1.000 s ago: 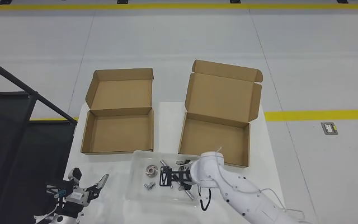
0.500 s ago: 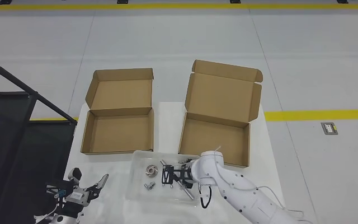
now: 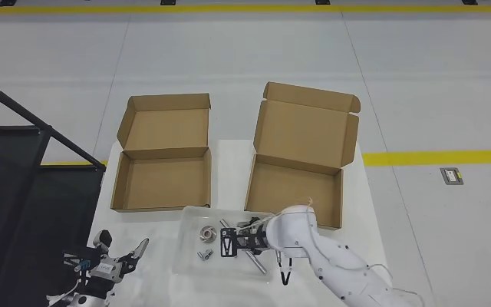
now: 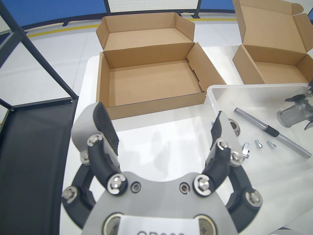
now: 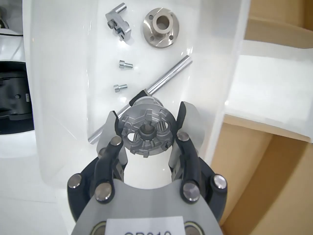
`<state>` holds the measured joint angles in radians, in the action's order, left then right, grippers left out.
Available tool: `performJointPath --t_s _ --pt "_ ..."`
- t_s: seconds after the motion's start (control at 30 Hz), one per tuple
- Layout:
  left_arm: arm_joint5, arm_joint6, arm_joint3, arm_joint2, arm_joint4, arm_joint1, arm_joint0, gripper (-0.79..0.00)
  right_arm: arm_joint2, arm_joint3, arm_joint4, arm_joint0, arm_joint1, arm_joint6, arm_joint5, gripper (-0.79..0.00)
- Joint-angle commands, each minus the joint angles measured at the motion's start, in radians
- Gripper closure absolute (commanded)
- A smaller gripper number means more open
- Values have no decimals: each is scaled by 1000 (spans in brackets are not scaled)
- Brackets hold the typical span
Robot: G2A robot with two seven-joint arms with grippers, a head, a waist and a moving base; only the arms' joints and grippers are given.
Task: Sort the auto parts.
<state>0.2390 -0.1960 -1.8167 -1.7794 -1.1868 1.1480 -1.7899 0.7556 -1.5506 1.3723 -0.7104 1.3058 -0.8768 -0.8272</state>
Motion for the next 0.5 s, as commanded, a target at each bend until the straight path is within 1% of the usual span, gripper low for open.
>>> performJointPath --t_s 0.0,0.07,0.13,0.23,0.33,0.47 --pt "0 0 0 0 0 0 0 -785 58 -127 19 -43 -21 -10 -8 0" --pt "0 0 0 0 0 0 0 -785 126 -237 28 -85 -39 2 -7 0" --pt "0 0 0 0 0 0 0 -785 190 -317 41 -116 -54 19 -5 0" --pt "0 0 0 0 0 0 0 -785 252 -359 52 -127 -63 42 27 0" --pt "0 0 0 0 0 0 0 -785 272 -322 60 -86 -60 67 86 0" --pt "0 0 0 0 0 0 0 -785 254 -169 57 15 -43 98 175 0"
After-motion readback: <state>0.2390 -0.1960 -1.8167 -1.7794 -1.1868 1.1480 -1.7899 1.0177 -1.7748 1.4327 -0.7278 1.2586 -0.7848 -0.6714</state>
